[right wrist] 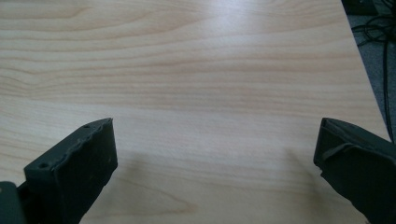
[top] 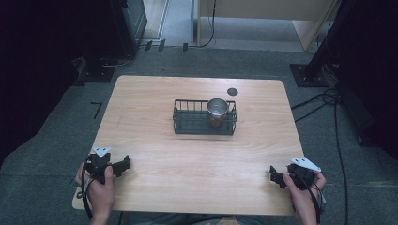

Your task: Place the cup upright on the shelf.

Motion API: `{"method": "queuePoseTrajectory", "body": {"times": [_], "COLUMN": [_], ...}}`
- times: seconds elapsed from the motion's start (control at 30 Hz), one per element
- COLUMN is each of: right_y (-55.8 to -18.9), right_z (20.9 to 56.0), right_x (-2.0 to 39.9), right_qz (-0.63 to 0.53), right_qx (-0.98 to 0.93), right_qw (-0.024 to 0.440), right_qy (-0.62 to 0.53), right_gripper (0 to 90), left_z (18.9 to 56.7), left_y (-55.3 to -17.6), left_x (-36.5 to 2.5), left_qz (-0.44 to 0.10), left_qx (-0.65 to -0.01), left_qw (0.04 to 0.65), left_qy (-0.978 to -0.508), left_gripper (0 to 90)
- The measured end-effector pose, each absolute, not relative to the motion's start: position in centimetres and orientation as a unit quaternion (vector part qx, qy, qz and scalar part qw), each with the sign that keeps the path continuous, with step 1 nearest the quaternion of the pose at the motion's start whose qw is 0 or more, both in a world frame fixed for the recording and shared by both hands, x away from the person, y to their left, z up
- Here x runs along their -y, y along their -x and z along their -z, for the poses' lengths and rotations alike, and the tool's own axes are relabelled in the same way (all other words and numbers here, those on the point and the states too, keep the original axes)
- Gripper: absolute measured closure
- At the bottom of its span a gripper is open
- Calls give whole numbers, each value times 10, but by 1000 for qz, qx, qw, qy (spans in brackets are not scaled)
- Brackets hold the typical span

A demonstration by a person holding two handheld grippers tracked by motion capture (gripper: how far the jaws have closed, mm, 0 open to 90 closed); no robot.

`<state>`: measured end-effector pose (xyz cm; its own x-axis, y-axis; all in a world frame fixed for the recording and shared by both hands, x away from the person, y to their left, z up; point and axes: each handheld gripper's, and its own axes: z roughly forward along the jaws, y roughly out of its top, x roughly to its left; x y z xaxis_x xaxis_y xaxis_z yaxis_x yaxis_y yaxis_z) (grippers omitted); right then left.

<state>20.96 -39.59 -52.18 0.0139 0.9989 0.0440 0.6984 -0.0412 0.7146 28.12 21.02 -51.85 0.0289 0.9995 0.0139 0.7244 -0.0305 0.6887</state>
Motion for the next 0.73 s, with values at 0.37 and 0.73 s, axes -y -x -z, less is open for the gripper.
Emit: {"method": "queuePoseTrajectory", "body": {"times": [0.37,0.73], "right_y": [-202,-202], "right_z": [529,529], "right_x": [401,402], "right_qz": [-281,-279], "right_qx": [-641,-639], "right_qw": [267,268], "right_qy": [-662,-665], "right_gripper": [0,0], "left_z": [519,519], "left_y": [-281,-281], "left_x": [-210,-210], "left_qz": [-263,-263], "left_qx": [-645,-645], "left_qw": [262,262], "left_qy": [-668,-668], "left_gripper": [0,0]}}
